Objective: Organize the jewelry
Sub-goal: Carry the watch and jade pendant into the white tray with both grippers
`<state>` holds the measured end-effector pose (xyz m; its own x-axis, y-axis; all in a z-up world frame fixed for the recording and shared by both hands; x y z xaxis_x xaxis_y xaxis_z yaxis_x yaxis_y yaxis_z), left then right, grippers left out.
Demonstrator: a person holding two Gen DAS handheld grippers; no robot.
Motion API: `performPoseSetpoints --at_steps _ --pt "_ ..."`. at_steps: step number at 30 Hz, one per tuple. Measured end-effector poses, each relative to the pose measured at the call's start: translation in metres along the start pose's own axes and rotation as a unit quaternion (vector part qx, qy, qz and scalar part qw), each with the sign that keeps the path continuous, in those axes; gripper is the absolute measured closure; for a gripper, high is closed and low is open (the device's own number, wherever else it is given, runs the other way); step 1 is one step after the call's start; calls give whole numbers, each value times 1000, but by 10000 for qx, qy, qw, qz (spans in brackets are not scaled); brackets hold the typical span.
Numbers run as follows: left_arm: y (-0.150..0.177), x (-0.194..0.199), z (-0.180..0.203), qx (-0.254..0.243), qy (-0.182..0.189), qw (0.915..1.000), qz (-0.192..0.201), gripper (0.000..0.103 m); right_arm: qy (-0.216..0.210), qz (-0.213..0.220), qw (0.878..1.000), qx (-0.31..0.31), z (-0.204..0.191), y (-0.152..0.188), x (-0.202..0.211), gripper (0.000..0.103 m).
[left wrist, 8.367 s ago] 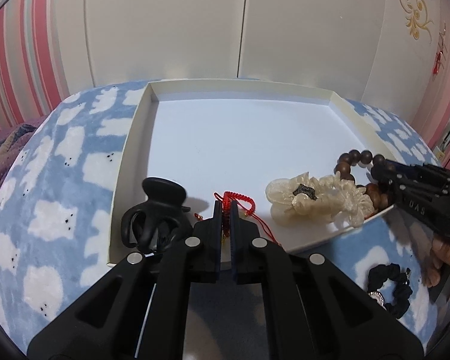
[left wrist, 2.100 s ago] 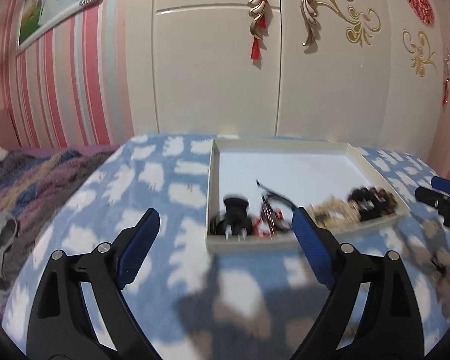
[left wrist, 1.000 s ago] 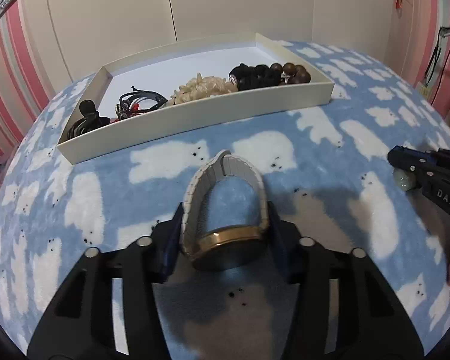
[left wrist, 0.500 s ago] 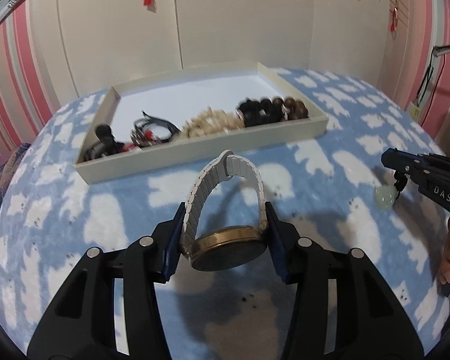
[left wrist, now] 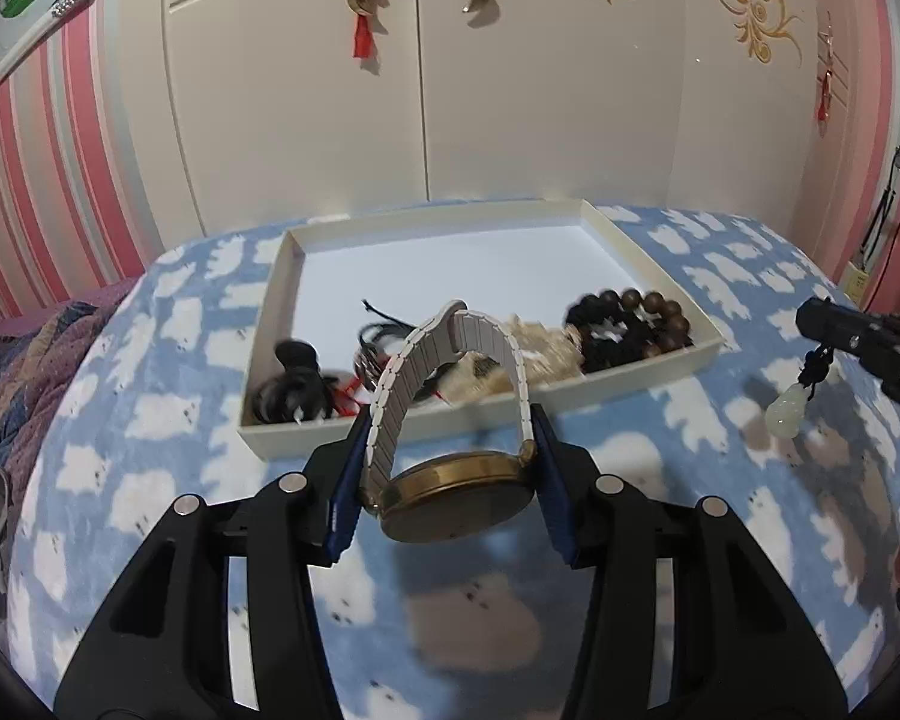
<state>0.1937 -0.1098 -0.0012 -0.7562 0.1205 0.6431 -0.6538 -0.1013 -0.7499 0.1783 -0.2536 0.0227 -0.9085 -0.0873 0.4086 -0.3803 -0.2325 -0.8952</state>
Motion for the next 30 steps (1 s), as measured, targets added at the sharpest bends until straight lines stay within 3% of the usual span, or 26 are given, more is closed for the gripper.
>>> performPoseSetpoints --at_steps 8,16,23,30 --pt "-34 -7 -13 124 -47 9995 289 54 -111 260 9994 192 -16 -40 -16 98" --pt "-56 -32 -30 296 -61 9987 420 54 -239 206 9990 300 -29 -58 -58 98" --pt "-46 -64 -35 314 -110 9991 273 54 -314 299 9989 163 -29 -64 -86 98" --pt "-38 -84 -34 181 -318 9990 275 54 -90 -62 9999 117 -18 -44 -117 98"
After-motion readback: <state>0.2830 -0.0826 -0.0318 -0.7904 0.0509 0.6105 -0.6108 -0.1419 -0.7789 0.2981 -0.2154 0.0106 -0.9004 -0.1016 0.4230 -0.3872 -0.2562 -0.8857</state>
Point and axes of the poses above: each gripper's, at about its wrist camera, not at the fingertips, and x roughly against the way its jaws point, z to its right, y to its underside, the point moved 7 cm from there along -x, roughly the way its jaws point, and after that the axes turned 15 degrees about x, right-handed, at the moved point
